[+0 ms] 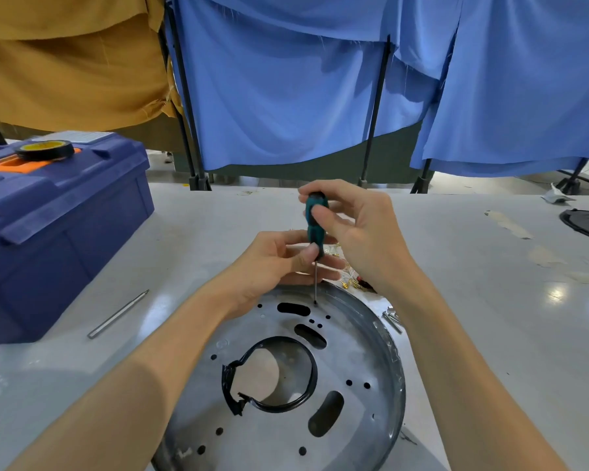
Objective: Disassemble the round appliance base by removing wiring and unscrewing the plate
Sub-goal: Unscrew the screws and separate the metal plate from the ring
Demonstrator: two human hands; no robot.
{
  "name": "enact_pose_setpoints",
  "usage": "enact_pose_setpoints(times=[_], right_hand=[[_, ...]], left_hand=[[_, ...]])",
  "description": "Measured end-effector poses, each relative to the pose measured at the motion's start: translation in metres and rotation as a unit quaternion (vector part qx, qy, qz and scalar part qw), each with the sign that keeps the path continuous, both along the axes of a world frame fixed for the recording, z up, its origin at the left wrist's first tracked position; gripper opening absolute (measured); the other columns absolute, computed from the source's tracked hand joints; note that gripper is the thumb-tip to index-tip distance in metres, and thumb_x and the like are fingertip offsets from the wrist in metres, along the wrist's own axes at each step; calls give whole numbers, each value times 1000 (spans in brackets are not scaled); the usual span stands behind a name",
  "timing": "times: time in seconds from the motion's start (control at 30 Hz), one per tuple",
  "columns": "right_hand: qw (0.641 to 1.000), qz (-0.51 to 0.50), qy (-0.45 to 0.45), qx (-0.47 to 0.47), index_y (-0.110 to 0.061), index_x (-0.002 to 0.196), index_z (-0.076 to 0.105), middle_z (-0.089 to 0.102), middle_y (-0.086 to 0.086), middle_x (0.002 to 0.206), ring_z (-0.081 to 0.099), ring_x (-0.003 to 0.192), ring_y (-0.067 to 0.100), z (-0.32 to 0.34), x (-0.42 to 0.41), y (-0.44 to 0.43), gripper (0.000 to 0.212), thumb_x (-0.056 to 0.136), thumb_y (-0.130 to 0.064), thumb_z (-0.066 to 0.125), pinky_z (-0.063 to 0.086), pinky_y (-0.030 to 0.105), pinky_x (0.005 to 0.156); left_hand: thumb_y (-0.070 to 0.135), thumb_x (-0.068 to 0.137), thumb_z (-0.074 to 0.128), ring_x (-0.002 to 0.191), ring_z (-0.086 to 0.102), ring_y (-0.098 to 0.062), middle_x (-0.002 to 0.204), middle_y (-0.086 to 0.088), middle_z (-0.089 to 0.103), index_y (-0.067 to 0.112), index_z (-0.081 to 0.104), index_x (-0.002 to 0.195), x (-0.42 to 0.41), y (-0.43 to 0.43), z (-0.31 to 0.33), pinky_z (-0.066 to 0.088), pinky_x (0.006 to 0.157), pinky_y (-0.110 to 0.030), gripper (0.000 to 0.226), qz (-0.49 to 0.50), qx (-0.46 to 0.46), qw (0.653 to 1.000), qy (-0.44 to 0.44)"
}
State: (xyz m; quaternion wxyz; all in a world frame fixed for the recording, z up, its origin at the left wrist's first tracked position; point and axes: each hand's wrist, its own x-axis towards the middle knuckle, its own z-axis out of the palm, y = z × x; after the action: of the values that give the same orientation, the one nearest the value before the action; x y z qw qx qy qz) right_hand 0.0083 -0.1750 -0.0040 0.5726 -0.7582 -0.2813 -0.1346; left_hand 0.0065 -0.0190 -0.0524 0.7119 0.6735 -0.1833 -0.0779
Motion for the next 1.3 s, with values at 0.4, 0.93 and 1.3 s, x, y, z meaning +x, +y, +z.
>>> enact_pose_setpoints(times=[0.4, 0.93, 1.3], right_hand=[[999, -10, -22, -49, -29, 107, 64, 59, -1, 107, 58, 95, 10, -2, -1, 3, 29, 80, -31, 75, 55, 25, 78], [1000, 5, 13, 14, -19, 112, 66, 67, 1, 107, 66, 95, 12, 0, 2, -1, 29, 91, -1, 58, 55, 19, 79], [1000, -8, 1, -20, -24, 114, 64, 67, 0, 106, 63, 99, 13, -1, 1, 0, 28, 91, -8, 61, 56, 25, 83]], left_hand=[[20, 92, 59, 97, 71, -26, 102, -6, 75, 32, 70, 105, 0, -2, 1, 56, 80, -26, 20, -11, 17, 1000, -12], [20, 97, 53, 105, 68, -27, 110, -8, 72, 18, 60, 121, 0, 2, 3, 54, 92, -36, 26, -25, 40, 999, 3], [4, 95, 53, 92, 72, -27, 95, -10, 75, 7, 63, 110, -1, -3, 4, 59, 79, -32, 18, 51, 38, 998, -11]])
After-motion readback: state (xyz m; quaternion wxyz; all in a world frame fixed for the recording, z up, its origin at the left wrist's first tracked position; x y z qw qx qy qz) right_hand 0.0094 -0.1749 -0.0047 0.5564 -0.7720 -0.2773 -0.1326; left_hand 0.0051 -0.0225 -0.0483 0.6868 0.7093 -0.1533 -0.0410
